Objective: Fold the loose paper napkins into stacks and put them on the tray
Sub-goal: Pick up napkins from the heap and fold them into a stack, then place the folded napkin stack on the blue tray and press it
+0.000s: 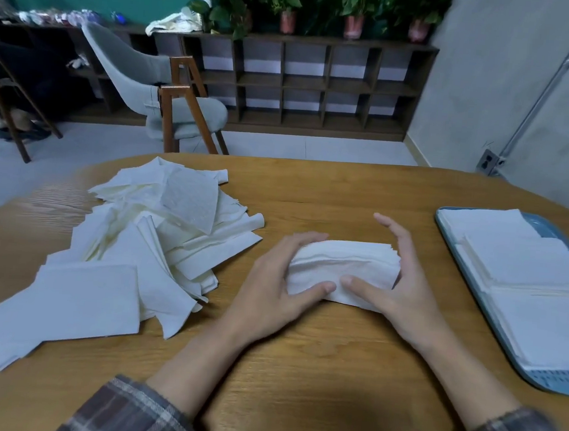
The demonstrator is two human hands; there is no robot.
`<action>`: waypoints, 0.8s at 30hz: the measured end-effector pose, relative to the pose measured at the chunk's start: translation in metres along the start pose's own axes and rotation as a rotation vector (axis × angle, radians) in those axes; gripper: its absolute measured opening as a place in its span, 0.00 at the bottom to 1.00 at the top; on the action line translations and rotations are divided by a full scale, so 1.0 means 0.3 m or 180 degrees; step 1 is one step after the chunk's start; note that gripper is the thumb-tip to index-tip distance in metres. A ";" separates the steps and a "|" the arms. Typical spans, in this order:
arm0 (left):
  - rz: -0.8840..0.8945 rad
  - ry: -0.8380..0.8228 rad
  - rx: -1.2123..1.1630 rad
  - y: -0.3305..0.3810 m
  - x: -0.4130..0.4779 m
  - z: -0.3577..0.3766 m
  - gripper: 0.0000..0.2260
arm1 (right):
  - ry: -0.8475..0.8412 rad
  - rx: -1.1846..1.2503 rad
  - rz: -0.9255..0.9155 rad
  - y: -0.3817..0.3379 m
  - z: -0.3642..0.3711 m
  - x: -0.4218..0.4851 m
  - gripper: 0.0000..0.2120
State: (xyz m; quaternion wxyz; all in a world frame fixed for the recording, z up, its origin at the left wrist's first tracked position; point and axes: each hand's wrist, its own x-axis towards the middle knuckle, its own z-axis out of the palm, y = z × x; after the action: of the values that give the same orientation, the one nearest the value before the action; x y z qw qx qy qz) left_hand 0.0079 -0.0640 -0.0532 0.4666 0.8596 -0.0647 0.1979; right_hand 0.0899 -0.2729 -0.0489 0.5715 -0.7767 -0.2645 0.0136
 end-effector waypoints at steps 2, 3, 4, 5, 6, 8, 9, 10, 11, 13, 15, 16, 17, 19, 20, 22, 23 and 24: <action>0.0024 -0.0068 0.0008 -0.003 0.000 0.009 0.22 | 0.0116 -0.0017 0.0055 0.001 0.010 -0.001 0.40; 0.0036 -0.0012 -0.0003 -0.003 -0.001 0.013 0.19 | 0.0209 -0.0018 0.0048 0.004 0.014 0.000 0.39; 0.0041 0.0087 -0.0026 -0.001 -0.003 0.014 0.16 | 0.0303 -0.0008 0.0057 0.008 0.019 0.002 0.38; 0.0016 0.0190 -0.0064 -0.001 -0.005 0.014 0.14 | 0.0378 0.0035 0.0094 0.007 0.023 0.002 0.38; -0.0048 0.0269 -0.0113 -0.001 -0.008 0.012 0.11 | 0.0430 0.0067 0.0141 0.002 0.028 -0.001 0.38; -0.0239 0.0350 -0.0211 -0.001 -0.013 0.011 0.09 | 0.0419 0.0091 0.0209 -0.011 0.031 -0.016 0.37; -0.0337 0.0368 -0.0251 -0.004 -0.015 0.012 0.09 | 0.0315 0.0168 0.0243 -0.023 0.029 -0.026 0.36; -0.0421 0.0383 -0.0268 -0.007 -0.017 0.013 0.09 | 0.0154 0.0279 0.0298 -0.034 0.023 -0.039 0.36; -0.0489 0.0397 -0.0266 -0.009 -0.019 0.014 0.10 | -0.0036 0.0347 0.0334 -0.046 0.016 -0.053 0.34; -0.0544 0.0401 -0.0264 -0.005 -0.024 0.016 0.10 | -0.0345 0.0233 0.0293 -0.052 0.000 -0.070 0.27; -0.0570 0.0362 -0.0271 0.007 -0.027 0.015 0.12 | -0.0494 0.0097 0.0274 -0.047 -0.013 -0.075 0.18; -0.0598 0.0311 -0.0287 0.016 -0.027 0.013 0.13 | -0.0507 0.0063 0.0307 -0.045 -0.020 -0.075 0.17; -0.0636 0.0244 -0.0315 0.023 -0.025 0.011 0.14 | -0.0503 0.0041 0.0337 -0.044 -0.027 -0.076 0.16; -0.0724 0.0045 -0.0412 0.046 -0.025 -0.002 0.15 | -0.0440 0.0015 0.0404 -0.048 -0.048 -0.078 0.16; -0.0735 -0.0093 -0.0500 0.066 -0.026 -0.009 0.16 | -0.0392 0.0014 0.0426 -0.053 -0.066 -0.083 0.16; -0.0713 -0.0408 -0.0680 0.095 -0.029 -0.019 0.16 | -0.0368 0.0037 0.0471 -0.060 -0.096 -0.088 0.16; -0.0654 -0.0534 -0.0692 0.115 -0.031 -0.019 0.15 | -0.0366 0.0051 0.0485 -0.064 -0.112 -0.094 0.16; -0.0616 -0.0606 -0.0675 0.131 -0.031 -0.014 0.14 | -0.0356 0.0061 0.0508 -0.070 -0.132 -0.102 0.16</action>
State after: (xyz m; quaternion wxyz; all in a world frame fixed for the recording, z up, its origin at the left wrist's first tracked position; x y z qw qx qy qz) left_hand -0.0133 -0.0832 -0.0243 0.5633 0.8227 -0.0461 0.0618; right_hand 0.0680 -0.3164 -0.0250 0.5604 -0.7878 -0.2331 0.1049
